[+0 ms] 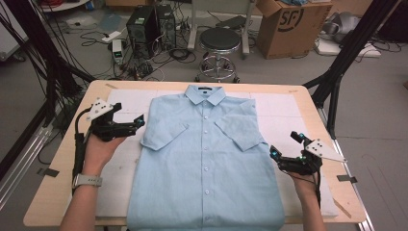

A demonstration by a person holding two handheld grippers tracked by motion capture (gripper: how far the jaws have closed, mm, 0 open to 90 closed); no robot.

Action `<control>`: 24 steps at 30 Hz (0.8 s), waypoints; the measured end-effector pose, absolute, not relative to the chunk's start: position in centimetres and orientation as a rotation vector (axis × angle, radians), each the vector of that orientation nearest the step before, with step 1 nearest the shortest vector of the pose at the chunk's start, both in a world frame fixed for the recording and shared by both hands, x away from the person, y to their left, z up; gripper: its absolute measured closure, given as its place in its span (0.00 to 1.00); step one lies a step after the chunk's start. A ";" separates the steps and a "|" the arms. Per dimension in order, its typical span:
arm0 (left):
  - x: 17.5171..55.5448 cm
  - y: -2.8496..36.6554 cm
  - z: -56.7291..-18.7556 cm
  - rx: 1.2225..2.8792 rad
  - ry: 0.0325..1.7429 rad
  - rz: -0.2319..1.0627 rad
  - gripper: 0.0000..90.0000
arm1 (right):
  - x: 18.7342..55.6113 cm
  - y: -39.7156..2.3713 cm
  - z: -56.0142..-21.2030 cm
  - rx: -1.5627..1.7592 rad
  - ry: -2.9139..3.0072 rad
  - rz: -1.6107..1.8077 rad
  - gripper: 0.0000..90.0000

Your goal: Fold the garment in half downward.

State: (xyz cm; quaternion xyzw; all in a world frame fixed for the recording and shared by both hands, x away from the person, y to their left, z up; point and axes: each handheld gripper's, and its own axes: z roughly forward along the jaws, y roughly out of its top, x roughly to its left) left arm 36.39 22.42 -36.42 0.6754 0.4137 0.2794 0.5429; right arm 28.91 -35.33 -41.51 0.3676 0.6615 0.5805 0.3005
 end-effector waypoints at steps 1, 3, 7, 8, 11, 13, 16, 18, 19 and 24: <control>36.9 22.3 -36.2 1.609 0.997 0.650 0.02 | 28.9 -35.4 -41.5 0.974 1.756 1.541 0.00; 37.8 21.9 -35.8 1.611 1.020 0.643 0.02 | 28.9 -35.4 -41.4 0.972 1.750 1.547 0.00; 39.7 21.1 -35.0 1.639 1.041 0.655 0.02 | 28.9 -35.6 -41.4 0.977 1.748 1.558 0.00; 40.1 20.8 -34.8 1.654 1.044 0.659 0.02 | 28.9 -35.6 -41.4 0.973 1.748 1.557 0.00; 41.5 20.2 -34.4 1.675 1.060 0.657 0.02 | 28.9 -35.7 -41.3 0.974 1.746 1.565 0.00; 42.4 19.7 -34.3 1.693 1.061 0.649 0.02 | 28.9 -35.7 -41.3 0.974 1.747 1.564 0.00; 44.1 19.2 -34.1 1.726 1.084 0.642 0.02 | 28.9 -35.6 -41.4 0.973 1.752 1.558 0.00; 45.2 18.9 -34.0 1.742 1.107 0.632 0.02 | 28.9 -35.7 -41.3 0.969 1.749 1.560 0.00; 45.7 18.8 -33.9 1.738 1.107 0.642 0.02 | 28.8 -35.7 -41.3 0.973 1.746 1.565 0.00; 48.5 18.3 -34.2 1.779 1.151 0.617 0.03 | 28.8 -36.0 -41.2 0.980 1.738 1.569 0.00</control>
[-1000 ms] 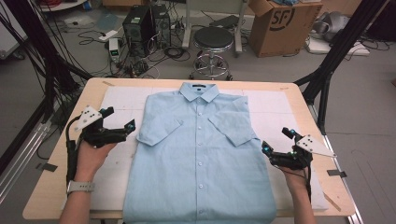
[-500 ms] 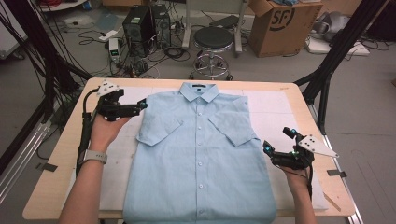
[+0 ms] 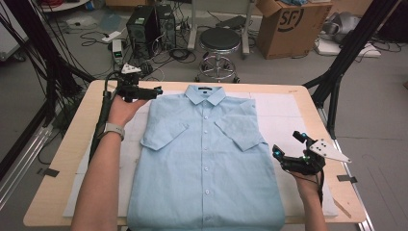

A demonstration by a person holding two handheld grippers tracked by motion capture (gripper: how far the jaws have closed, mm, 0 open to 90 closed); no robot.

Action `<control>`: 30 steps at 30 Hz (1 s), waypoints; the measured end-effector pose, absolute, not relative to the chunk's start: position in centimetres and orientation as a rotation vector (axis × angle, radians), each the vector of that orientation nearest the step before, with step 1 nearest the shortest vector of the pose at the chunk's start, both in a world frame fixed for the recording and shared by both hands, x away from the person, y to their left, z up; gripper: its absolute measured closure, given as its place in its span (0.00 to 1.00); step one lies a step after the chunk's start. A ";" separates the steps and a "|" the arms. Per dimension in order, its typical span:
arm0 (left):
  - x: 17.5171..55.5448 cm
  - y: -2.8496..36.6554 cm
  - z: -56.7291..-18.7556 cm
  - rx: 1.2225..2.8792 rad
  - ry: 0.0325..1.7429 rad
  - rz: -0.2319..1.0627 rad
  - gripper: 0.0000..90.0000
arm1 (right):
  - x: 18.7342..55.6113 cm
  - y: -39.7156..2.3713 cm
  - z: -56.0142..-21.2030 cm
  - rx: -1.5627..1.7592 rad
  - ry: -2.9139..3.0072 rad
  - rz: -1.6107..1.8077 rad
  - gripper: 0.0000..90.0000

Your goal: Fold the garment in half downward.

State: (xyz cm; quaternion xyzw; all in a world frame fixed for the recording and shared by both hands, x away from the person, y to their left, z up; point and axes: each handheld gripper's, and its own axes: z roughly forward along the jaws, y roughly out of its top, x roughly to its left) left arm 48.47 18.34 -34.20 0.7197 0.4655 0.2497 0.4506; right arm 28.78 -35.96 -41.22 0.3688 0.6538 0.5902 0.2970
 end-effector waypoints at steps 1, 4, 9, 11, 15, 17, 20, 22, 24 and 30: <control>49.0 18.3 -34.4 1.797 1.161 0.610 0.03 | 28.8 -36.0 -41.2 0.976 1.737 1.569 0.00; 50.2 18.4 -35.1 1.783 1.158 0.617 0.03 | 28.7 -36.1 -41.2 0.980 1.737 1.570 0.00; 51.9 19.4 -37.6 1.803 1.250 0.574 0.03 | 28.6 -36.1 -41.2 0.979 1.745 1.567 0.00; 52.4 19.8 -38.4 1.814 1.273 0.566 0.03 | 28.6 -36.1 -41.2 0.977 1.747 1.558 0.00; 53.3 20.1 -39.5 1.836 1.308 0.552 0.15 | 28.5 -36.1 -41.2 0.979 1.747 1.558 0.00; 53.7 20.1 -39.9 1.824 1.310 0.521 0.21 | 28.4 -36.0 -41.2 0.980 1.751 1.556 0.00; 54.1 19.8 -40.6 1.850 1.303 0.525 0.29 | 28.4 -35.9 -41.2 0.982 1.757 1.549 0.00; 54.3 19.6 -41.1 1.859 1.315 0.514 0.31 | 28.4 -35.8 -41.2 0.976 1.757 1.546 0.00; 54.5 19.4 -41.6 1.870 1.321 0.516 0.36 | 28.3 -35.8 -41.2 0.975 1.759 1.543 0.00; 54.9 18.9 -42.8 1.863 1.376 0.513 0.51 | 28.0 -36.1 -41.1 0.997 1.741 1.532 0.00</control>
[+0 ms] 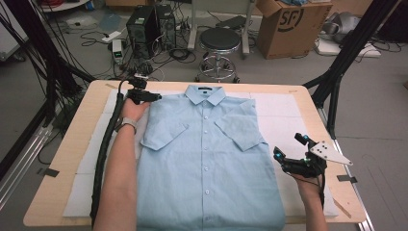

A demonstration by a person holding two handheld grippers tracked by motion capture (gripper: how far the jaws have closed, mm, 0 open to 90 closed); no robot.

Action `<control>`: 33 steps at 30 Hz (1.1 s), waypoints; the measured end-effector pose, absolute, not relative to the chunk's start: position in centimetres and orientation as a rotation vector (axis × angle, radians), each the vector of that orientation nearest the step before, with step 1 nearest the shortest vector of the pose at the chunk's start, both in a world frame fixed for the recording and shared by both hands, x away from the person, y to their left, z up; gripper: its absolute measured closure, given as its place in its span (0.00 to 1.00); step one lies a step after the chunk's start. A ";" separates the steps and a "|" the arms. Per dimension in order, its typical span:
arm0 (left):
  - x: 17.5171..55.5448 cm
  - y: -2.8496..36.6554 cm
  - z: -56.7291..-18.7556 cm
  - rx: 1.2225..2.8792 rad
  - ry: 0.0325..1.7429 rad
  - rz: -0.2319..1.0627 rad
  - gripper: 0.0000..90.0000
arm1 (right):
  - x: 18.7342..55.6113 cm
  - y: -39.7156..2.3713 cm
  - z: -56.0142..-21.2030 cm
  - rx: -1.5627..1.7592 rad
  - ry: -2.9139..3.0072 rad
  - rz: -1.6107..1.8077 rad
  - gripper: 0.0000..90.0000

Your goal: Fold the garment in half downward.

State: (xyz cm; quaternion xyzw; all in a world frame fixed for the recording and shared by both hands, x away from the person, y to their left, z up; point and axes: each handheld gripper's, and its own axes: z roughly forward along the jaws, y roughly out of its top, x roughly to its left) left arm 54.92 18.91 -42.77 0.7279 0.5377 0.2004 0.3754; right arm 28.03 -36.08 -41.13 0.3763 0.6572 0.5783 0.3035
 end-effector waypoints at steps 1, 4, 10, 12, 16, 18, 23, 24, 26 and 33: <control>55.0 18.9 -43.0 1.863 1.380 0.510 0.52 | 27.9 -36.1 -41.1 0.996 1.742 1.530 0.00; 55.2 18.9 -43.4 1.876 1.393 0.503 0.59 | 27.7 -36.3 -41.0 0.985 1.736 1.526 0.00; 55.3 19.0 -44.0 1.893 1.417 0.479 0.72 | 27.6 -36.6 -41.1 0.998 1.737 1.521 0.00; 55.4 19.0 -44.0 1.890 1.416 0.473 0.73 | 27.6 -36.5 -41.1 0.998 1.745 1.511 0.00; 55.3 18.7 -44.0 1.894 1.405 0.457 0.83 | 27.5 -36.3 -41.1 0.993 1.754 1.505 0.00; 55.2 18.5 -43.9 1.894 1.410 0.458 0.91 | 27.5 -36.2 -41.1 0.996 1.756 1.503 0.00; 55.0 18.4 -43.3 1.898 1.410 0.465 0.97 | 27.7 -36.1 -41.2 0.997 1.771 1.491 0.00; 54.9 18.4 -43.1 1.897 1.401 0.470 0.97 | 27.7 -36.0 -41.3 0.998 1.777 1.486 0.00; 54.7 18.4 -42.6 1.885 1.381 0.484 0.97 | 28.0 -35.9 -41.3 1.008 1.779 1.475 0.00; 54.0 18.0 -40.8 1.864 1.304 0.506 0.97 | 29.9 -35.6 -41.0 1.096 1.767 1.455 0.00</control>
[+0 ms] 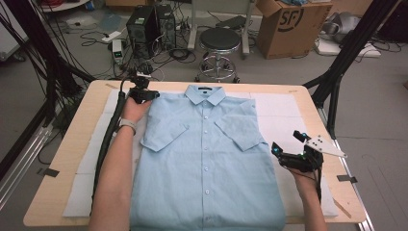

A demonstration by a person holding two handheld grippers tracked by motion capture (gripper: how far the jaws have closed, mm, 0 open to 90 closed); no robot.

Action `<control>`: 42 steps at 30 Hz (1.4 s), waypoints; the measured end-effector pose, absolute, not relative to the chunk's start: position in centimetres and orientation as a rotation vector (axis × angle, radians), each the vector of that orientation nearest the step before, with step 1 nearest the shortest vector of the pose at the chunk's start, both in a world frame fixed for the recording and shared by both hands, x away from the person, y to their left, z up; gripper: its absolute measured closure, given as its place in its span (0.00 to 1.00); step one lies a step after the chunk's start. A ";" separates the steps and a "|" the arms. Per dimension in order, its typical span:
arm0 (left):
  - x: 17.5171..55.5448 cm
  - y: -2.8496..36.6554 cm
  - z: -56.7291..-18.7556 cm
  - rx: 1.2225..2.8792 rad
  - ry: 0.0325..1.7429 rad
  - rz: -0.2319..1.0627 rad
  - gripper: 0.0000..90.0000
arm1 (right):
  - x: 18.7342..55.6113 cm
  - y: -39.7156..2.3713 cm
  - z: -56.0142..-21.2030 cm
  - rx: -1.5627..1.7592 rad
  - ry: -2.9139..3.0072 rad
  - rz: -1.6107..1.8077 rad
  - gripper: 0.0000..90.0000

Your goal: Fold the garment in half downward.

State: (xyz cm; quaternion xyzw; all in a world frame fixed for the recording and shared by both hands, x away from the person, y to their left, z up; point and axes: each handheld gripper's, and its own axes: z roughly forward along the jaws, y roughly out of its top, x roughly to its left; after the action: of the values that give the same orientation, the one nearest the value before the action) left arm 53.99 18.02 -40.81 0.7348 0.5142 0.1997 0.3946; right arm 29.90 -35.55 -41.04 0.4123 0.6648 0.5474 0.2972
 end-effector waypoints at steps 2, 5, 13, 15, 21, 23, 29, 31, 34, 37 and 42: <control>53.8 18.0 -40.4 1.858 1.296 0.507 0.97 | 30.9 -35.4 -40.8 1.120 1.806 1.433 0.00; 53.6 17.8 -40.1 1.858 1.280 0.516 0.97 | 32.4 -35.2 -40.0 1.154 1.846 1.409 0.00; 53.4 17.3 -39.7 1.855 1.250 0.520 0.97 | 37.3 -34.5 -37.5 1.238 1.934 1.296 0.01; 53.4 17.3 -39.7 1.856 1.246 0.519 0.97 | 38.8 -34.4 -37.1 1.256 1.960 1.271 0.01; 53.3 17.3 -39.6 1.854 1.227 0.518 0.97 | 43.4 -34.1 -36.7 1.337 2.026 1.210 0.01; 53.3 17.3 -39.5 1.854 1.229 0.515 0.97 | 44.8 -33.9 -36.8 1.365 2.035 1.185 0.01; 53.2 17.3 -39.3 1.833 1.231 0.495 0.97 | 48.7 -33.3 -38.0 1.429 2.063 1.125 0.05; 53.1 17.3 -39.1 1.826 1.227 0.496 0.97 | 50.0 -32.8 -38.5 1.440 2.086 1.078 0.05; 53.0 17.2 -38.9 1.824 1.222 0.496 0.97 | 51.6 -32.3 -38.9 1.471 2.093 1.058 0.06; 53.0 17.2 -38.9 1.822 1.225 0.491 0.97 | 52.7 -32.0 -39.3 1.488 2.089 1.020 0.15; 52.9 17.2 -38.9 1.811 1.242 0.463 0.97 | 54.1 -31.9 -40.3 1.569 2.082 1.053 0.18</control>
State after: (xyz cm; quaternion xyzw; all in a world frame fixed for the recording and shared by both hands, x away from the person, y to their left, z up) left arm 52.93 17.21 -38.87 0.7271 0.4986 0.1861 0.4336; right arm 54.10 -31.90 -40.29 0.5504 0.7304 0.3696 0.1643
